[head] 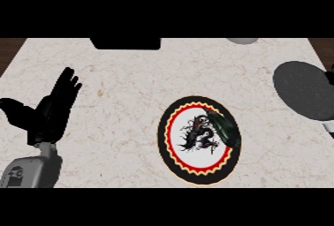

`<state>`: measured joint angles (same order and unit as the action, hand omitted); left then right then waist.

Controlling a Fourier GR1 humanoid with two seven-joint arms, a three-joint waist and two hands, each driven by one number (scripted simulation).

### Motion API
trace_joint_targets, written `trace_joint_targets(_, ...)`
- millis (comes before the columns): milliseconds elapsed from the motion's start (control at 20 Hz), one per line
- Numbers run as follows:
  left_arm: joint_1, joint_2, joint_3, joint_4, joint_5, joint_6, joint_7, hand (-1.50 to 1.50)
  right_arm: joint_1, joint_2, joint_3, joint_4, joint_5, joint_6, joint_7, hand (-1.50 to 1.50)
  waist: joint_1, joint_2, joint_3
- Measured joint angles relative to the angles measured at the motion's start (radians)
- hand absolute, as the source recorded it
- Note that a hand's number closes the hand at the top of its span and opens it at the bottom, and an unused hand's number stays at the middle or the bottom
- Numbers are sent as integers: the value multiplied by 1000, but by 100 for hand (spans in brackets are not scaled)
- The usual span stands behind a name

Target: Pick the cupcake from the plate and place it in the pan

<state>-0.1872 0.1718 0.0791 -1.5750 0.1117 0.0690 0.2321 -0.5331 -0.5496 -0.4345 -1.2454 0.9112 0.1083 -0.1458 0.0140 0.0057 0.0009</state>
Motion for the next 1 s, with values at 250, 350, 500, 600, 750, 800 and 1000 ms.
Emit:
trace_joint_targets(250, 6, -2, -1, -9, 3, -8, 6, 0, -76, -50, -27, 306, -18, -111, -186, 150, 11, 3, 1)
trace_joint_targets(350, 2, -5, -3, -7, 2, -9, 5, 0, -103, -50, -29, 420, -16, -161, -250, 150, 16, 5, 1)
trace_joint_targets(500, -9, -7, -11, -11, -3, -8, 15, 0, -151, -58, -25, 576, -1, -224, -326, 150, 22, 7, 2)
trace_joint_targets(600, -20, -6, -6, 4, -1, -12, 10, 0, -178, -64, -20, 667, 21, -271, -346, 150, 24, 9, 2)
trace_joint_targets(750, -33, -11, -14, 2, -7, -8, 20, 0, -204, -77, -25, 778, 41, -294, -321, -150, 30, 12, 2)
trace_joint_targets(800, -36, -7, -11, 2, -6, -10, 22, 0, -212, -73, -32, 810, 40, -299, -299, -150, 32, 12, 2)
trace_joint_targets(1000, -22, -11, -13, -7, 0, -19, 9, 0, -226, -93, -56, 926, 32, -277, -283, -150, 40, 16, 3)
